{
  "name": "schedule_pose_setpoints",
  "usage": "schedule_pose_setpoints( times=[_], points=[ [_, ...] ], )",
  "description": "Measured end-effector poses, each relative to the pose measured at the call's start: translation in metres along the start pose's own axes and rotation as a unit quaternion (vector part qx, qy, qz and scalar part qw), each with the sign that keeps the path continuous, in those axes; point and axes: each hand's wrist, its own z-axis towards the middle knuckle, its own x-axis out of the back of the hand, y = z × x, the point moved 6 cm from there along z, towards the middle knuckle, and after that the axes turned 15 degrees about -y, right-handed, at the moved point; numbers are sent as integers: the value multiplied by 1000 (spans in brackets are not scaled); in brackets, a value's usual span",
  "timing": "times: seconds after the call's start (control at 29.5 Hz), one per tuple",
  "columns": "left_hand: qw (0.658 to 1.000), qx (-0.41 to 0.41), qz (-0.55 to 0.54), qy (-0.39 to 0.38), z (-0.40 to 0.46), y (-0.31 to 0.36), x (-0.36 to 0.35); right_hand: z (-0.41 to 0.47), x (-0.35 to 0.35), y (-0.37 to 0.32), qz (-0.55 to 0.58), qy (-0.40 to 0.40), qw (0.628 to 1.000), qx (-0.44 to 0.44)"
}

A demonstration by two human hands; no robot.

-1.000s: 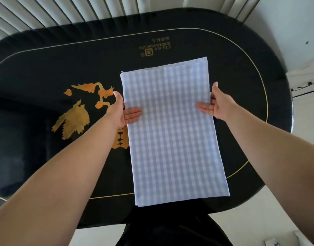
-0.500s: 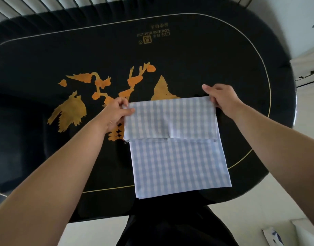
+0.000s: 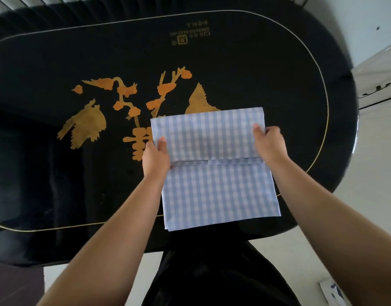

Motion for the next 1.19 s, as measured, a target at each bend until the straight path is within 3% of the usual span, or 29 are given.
schedule_pose_setpoints(
  times=[0.07, 0.17, 0.31, 0.41, 0.58, 0.71, 0.78, 0.85, 0.98, 1.05, 1.19],
  points=[
    [999, -1, -43, -32, -2, -5, -3, -5, -5, 6, -77, -3, 997, -14],
    [990, -45, -107, -83, -7, -12, 0, -12, -4, 8, -74, 18, 996, 40],
    [990, -71, -60, -108, -14, -18, -3, -17, -4, 10, -156, 30, 985, 73],
    [990, -74, -43, -112, -15, -13, -8, -14, -1, 6, -155, 26, 984, 83],
    [996, -80, 47, -15, -19, -10, -5, -14, 0, 5, -140, 12, 985, 103],
    [983, -60, 162, 54, -31, -3, -12, -20, -7, 0, -236, 49, 963, 121],
    [939, -101, 314, 95, -36, 6, -18, -21, -9, -2, -347, 91, 925, 126],
    [877, -188, 434, 81, -38, 19, -34, -22, -19, -15, -419, 117, 886, 163],
    [783, -273, 559, -13, -28, 21, -73, -27, -66, -44, -482, 37, 816, 319],
    [758, -281, 589, -23, -22, 10, -70, -18, -72, -26, -525, -13, 794, 306],
    [728, -312, 609, -40, -19, -18, -36, 0, -35, 12, -533, -1, 798, 281]
  ],
)
